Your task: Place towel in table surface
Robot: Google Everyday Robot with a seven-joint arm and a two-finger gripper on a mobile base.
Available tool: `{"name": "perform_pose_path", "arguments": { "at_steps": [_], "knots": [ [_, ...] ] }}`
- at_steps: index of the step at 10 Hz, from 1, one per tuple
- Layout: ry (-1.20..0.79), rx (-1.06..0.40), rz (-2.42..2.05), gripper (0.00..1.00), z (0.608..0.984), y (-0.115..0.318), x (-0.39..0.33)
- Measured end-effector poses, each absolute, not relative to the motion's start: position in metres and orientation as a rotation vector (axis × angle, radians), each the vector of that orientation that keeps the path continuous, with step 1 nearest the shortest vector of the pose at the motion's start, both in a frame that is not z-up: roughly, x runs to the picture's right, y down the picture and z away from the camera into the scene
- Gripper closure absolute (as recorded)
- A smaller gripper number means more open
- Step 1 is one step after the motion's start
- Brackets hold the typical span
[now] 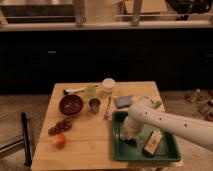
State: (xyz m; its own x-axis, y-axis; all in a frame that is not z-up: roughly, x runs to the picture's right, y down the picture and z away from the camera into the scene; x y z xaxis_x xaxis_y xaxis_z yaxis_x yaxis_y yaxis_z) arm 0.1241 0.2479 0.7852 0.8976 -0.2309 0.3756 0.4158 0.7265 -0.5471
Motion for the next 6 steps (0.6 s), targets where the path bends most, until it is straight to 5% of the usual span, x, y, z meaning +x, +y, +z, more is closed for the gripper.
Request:
{"name": "perform_pose_path", "arguments": {
  "at_steps": [6],
  "knots": [
    [-0.321,-0.635,-0.376,1.0,0.765,0.234,0.115]
  ]
}}
